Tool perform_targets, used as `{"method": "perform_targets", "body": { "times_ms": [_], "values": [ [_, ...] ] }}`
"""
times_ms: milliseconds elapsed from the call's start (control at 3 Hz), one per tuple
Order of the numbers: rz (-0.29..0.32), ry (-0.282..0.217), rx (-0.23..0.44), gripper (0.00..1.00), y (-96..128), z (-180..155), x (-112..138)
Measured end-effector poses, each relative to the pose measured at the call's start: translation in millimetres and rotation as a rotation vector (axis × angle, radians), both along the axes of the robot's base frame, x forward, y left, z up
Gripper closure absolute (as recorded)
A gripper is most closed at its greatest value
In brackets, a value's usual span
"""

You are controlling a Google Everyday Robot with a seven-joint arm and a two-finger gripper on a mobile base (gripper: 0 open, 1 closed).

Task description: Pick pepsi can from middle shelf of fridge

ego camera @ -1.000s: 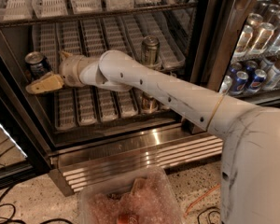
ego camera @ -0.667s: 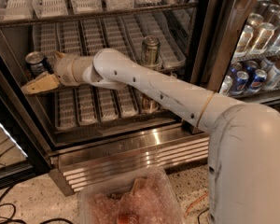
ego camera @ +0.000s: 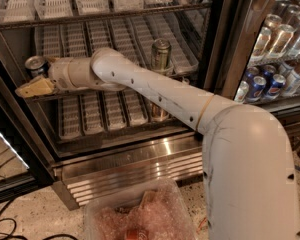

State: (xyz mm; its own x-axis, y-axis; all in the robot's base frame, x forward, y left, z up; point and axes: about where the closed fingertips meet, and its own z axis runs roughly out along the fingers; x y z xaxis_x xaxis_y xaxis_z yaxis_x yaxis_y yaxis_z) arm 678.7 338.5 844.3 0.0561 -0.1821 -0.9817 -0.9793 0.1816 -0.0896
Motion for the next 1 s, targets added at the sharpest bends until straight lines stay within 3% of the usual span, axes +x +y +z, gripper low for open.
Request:
{"method": "perform_targets", "body": {
  "times_ms": [1000],
  "values": [
    [0.04,-0.014,-0.026,0.88,8.5,-1.9,-3.1]
  ]
}}
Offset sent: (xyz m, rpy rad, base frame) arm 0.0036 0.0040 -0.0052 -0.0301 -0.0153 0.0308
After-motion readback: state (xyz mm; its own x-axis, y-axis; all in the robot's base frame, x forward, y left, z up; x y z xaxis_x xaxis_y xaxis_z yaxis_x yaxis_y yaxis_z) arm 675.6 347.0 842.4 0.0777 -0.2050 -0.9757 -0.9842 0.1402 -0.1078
